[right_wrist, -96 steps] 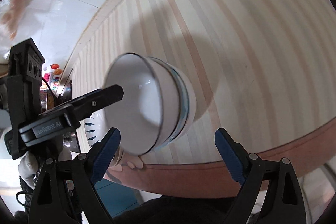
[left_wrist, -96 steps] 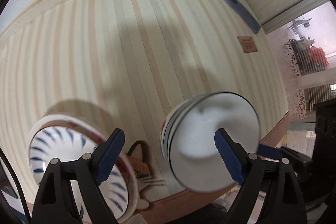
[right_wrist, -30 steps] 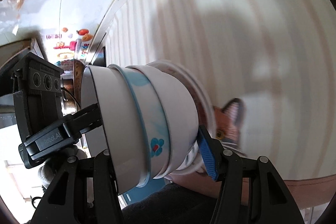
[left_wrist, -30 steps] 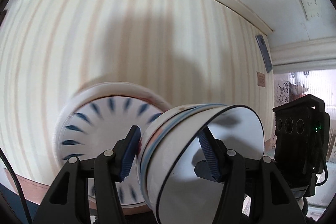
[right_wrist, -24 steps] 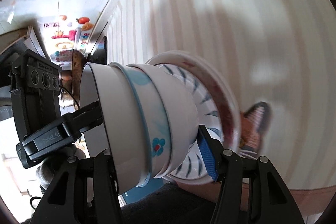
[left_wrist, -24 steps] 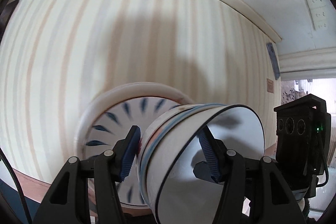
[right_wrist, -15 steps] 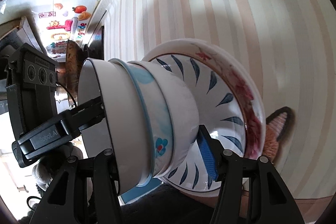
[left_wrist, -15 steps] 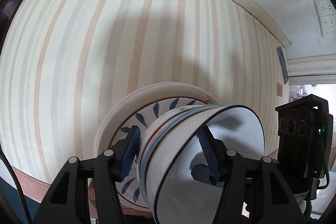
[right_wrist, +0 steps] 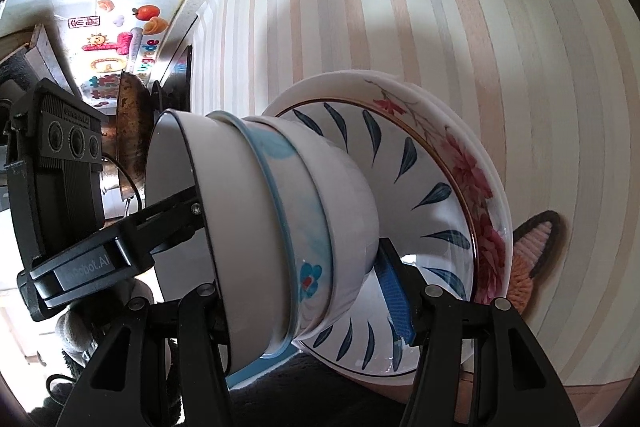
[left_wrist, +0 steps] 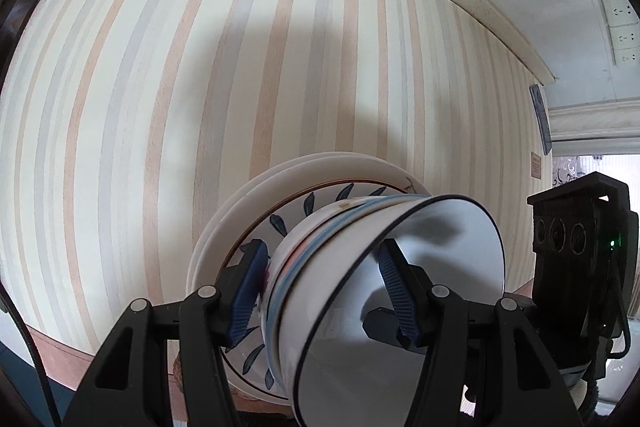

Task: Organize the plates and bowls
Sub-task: 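Hold the bowl stack tilted and lower it onto the plate stack, then open both grippers and release the bowls on the plates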

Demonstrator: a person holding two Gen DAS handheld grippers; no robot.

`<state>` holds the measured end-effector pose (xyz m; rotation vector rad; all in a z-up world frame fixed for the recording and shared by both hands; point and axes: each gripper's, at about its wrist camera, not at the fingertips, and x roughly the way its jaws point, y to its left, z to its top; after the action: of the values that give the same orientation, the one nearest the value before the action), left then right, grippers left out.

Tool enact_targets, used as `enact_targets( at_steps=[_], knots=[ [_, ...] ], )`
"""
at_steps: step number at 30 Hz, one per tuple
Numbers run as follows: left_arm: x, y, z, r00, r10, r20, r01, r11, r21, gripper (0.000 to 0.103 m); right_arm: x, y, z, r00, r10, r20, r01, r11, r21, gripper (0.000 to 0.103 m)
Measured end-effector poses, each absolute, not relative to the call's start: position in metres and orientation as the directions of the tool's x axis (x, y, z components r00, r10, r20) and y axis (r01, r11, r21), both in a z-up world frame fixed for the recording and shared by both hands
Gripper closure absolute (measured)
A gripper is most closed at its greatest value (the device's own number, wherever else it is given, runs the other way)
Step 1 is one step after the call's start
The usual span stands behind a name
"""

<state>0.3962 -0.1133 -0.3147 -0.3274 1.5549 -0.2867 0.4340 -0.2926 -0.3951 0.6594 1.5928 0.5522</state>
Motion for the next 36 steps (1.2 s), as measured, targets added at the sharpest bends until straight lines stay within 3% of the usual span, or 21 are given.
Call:
enact_targets(
  at_steps=[9,20,27,31,36],
  knots=[
    [0.396,-0.116,-0.31,0.027,-0.353,-0.935,0.005,0.936,-0.353,0.046,0.434,-0.29,-0.392,-0.073,0.677,-0.732,0.081,0.736,0.672,0.044],
    [0.389,-0.115,-0.301,0.067,-0.272,-0.96,0.059,0.962,-0.268,0.047,0.426,-0.291,-0.365,-0.026,0.563,-0.826,0.013,0.826,0.563,0.041],
    [0.372,-0.106,-0.268,0.222,-0.235,-0.946,0.061,0.972,-0.227,0.042,0.412,-0.299,-0.324,0.08,0.461,-0.884,-0.035,0.887,0.46,0.02],
    [0.363,-0.097,-0.244,0.31,-0.21,-0.927,0.054,0.978,-0.203,0.019,0.397,-0.3,-0.296,0.156,0.406,-0.901,-0.053,0.914,0.402,0.013],
    [0.35,-0.091,-0.217,0.393,-0.168,-0.904,0.063,0.986,-0.155,0.019,0.375,-0.305,-0.258,0.309,0.327,-0.893,-0.041,0.943,0.331,0.005]
  ],
)
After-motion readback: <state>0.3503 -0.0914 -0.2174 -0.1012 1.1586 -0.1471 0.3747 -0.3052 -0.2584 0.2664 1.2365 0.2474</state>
